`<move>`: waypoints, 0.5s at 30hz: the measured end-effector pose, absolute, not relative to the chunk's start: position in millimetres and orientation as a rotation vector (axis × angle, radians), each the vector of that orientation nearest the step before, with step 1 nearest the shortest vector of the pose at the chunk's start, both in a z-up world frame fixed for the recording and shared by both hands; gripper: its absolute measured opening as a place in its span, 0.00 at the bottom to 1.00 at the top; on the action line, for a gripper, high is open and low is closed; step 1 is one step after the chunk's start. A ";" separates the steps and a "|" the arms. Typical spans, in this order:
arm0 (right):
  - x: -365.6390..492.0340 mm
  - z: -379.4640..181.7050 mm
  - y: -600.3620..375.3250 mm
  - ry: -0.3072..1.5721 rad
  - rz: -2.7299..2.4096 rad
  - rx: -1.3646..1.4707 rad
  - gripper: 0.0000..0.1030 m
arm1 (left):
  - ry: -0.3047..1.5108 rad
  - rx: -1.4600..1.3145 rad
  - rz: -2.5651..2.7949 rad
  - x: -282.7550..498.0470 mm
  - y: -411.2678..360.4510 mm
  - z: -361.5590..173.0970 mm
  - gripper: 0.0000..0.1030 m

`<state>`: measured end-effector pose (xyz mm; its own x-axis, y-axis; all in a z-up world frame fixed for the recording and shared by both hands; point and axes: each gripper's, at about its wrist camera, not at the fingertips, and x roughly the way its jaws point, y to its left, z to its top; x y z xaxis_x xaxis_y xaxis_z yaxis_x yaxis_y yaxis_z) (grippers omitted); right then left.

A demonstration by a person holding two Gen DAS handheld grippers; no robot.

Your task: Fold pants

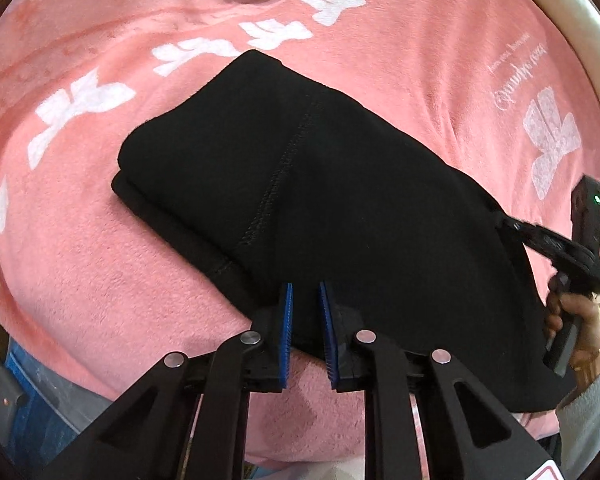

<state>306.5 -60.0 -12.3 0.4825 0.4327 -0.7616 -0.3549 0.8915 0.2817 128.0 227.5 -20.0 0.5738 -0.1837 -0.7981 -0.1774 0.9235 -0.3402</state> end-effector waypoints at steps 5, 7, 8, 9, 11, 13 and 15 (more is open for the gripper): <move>290.9 15.5 -63.6 0.784 0.327 0.054 0.32 | 0.966 -0.393 -0.006 126.6 225.6 -18.9 0.16; 263.8 22.9 -75.1 0.741 0.392 0.139 0.26 | 0.968 -0.391 -0.012 128.5 225.3 -18.4 0.16; 254.8 21.3 -76.7 0.751 0.407 0.143 0.20 | 0.969 -0.389 -0.014 128.8 225.8 -18.4 0.16; 247.9 15.7 -75.4 0.777 0.411 0.127 0.08 | 0.968 -0.384 -0.012 129.1 225.3 -18.5 0.16; 250.3 0.3 -65.9 0.833 0.406 0.076 0.07 | 0.964 -0.352 0.004 129.5 219.9 -17.6 0.16; 260.7 -21.9 -58.8 0.885 0.381 0.037 0.05 | 0.962 -0.319 0.024 130.0 213.9 -16.5 0.16; 258.0 -10.9 -62.0 0.860 0.365 0.069 0.07 | 0.964 -0.270 0.052 130.1 206.0 -13.3 0.16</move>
